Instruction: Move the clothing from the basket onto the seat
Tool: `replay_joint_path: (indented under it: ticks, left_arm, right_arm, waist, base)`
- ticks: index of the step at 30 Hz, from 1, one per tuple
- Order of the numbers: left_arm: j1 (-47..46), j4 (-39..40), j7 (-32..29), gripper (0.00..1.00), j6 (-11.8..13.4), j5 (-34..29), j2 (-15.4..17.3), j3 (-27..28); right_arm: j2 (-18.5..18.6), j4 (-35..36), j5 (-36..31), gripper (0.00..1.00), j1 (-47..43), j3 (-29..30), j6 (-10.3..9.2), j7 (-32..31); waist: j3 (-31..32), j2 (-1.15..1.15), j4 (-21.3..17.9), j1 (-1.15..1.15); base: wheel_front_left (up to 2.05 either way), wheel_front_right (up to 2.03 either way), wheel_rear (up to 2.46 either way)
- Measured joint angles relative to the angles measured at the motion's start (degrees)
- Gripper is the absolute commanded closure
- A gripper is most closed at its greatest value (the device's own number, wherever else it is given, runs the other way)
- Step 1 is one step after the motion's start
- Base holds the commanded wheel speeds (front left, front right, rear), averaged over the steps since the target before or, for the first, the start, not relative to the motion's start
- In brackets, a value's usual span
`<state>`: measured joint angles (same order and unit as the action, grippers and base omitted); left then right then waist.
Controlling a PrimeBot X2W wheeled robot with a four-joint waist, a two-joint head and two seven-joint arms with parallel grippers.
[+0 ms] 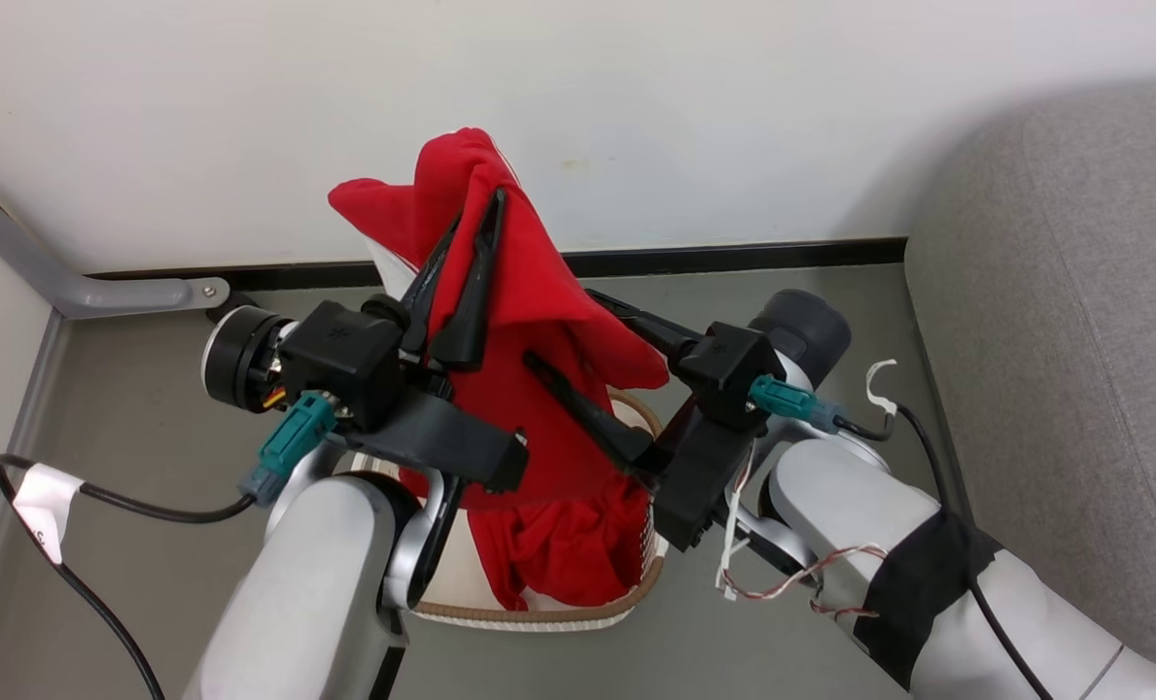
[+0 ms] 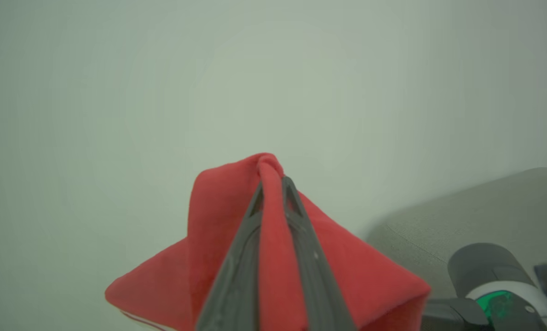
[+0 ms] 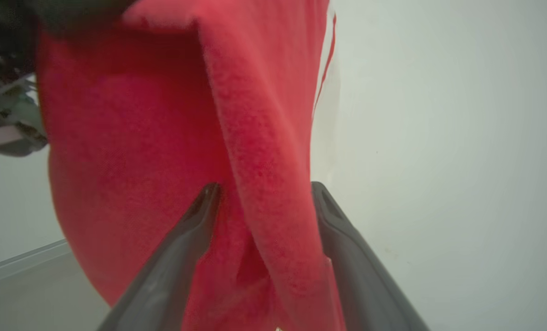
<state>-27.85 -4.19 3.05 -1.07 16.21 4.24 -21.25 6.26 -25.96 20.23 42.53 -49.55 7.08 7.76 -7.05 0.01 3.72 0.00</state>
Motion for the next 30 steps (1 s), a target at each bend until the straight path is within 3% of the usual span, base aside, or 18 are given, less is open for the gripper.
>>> replay_joint_path:
  ticks: [7, 8, 10, 25, 26, 27, 29, 30]
  left_arm:
    - [-0.4, 0.1, 0.0, 1.0, 0.0, 0.0, -0.2, -0.7]
    - [-0.5, 0.1, 0.0, 1.0, 0.0, 0.0, -0.3, -0.8]
    - [-0.9, 0.0, 0.0, 1.0, -0.5, 0.0, -0.3, -0.8]
    - [-1.1, -1.4, 0.1, 1.0, -0.5, 0.5, -0.2, -0.8]
    - [-1.1, -1.5, 0.2, 0.62, -0.5, 0.5, -0.2, -0.7]
    - [-1.1, -1.5, 0.2, 0.52, -0.5, 0.5, -0.2, -0.7]
    - [-1.1, -1.8, 0.3, 0.0, -0.5, 0.5, -0.2, -0.6]
    - [-1.1, -2.0, 0.3, 0.0, -0.5, 0.5, -0.2, -0.6]
  right_arm:
    - [-0.9, -2.2, 1.4, 0.0, 1.8, -0.1, 0.0, -0.2]
    - [-0.9, -2.4, 1.6, 0.19, 2.0, -0.3, 0.0, -0.1]
    - [-1.0, -2.8, 2.0, 1.0, 2.2, -0.7, 0.0, -0.1]
    - [-1.5, -4.1, 5.0, 1.0, 2.2, -1.4, 0.0, 2.4]
    - [-1.5, -4.1, 5.1, 1.0, 2.1, -1.4, 0.0, 2.5]
    - [-1.5, -4.1, 5.1, 1.0, 2.0, -1.5, 0.0, 2.7]
    - [-1.5, -4.1, 5.2, 1.0, 1.9, -1.5, 0.0, 2.9]
    - [-1.5, -4.1, 5.4, 1.0, 1.9, -1.5, 0.0, 3.0]
  waist:
    - [0.1, 0.0, 0.3, 0.0]
    - [0.1, 0.0, 0.4, 0.0]
    - [0.2, -0.01, 0.5, 0.0]
    - [0.8, -0.01, 0.3, 0.0]
    - [0.8, -0.01, 0.2, 0.0]
    - [0.8, -0.01, 0.1, 0.0]
    - [0.9, -0.01, -0.1, 0.0]
    - [0.9, -0.01, -0.2, 0.0]
  base:
    - [0.0, 0.0, 0.0]
    - [0.0, 0.0, 0.0]
    - [0.0, 0.0, 0.0]
    - [0.0, 0.0, 0.0]
    - [0.0, 0.0, 0.0]
    - [0.0, 0.0, 0.0]
    - [0.0, 0.0, 0.0]
    - [0.0, 0.0, 0.0]
